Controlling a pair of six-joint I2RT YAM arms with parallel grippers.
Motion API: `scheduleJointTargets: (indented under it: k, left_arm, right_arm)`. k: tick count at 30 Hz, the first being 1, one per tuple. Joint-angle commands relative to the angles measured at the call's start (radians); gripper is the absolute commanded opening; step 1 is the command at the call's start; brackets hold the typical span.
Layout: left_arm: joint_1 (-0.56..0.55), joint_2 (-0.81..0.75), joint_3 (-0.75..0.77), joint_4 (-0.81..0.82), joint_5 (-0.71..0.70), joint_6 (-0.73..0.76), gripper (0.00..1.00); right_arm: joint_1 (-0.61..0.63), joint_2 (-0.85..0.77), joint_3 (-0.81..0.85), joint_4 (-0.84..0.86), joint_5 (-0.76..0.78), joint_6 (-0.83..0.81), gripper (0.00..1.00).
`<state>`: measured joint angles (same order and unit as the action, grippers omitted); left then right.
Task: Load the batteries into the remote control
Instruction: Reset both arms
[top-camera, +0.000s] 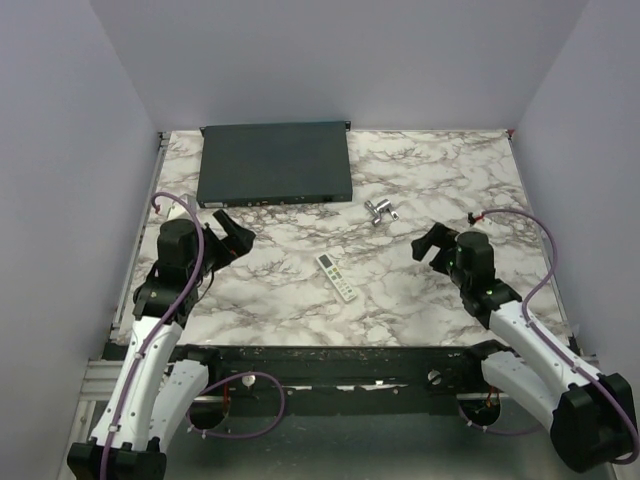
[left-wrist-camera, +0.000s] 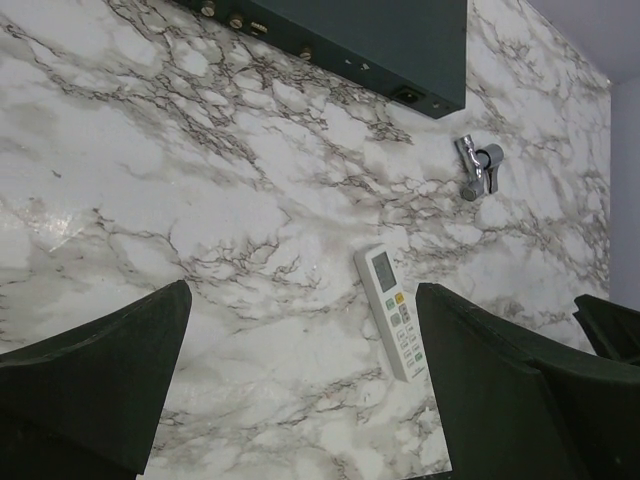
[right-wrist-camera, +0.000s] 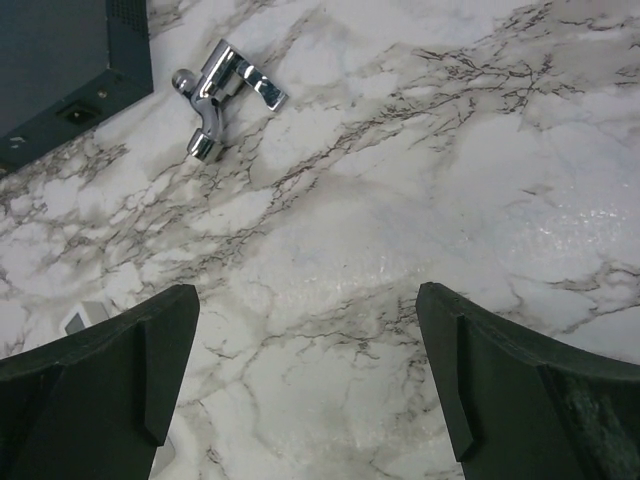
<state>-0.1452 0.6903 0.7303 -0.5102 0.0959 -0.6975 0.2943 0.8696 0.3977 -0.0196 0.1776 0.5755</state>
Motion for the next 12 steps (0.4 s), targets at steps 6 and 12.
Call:
scheduleJointTargets:
  k: [6, 12]
  left_arm:
    - [0.004, -0.042, -0.048, 0.045, -0.073, -0.001, 0.96]
    - [0.004, -0.075, -0.036, 0.019, -0.131, 0.001, 0.98]
  right_arm:
    - [-0.005, -0.044, -0.021, 0.089, 0.055, -0.024, 1.0]
    - [-0.005, -0.068, -0.04, 0.099, 0.034, -0.033, 1.0]
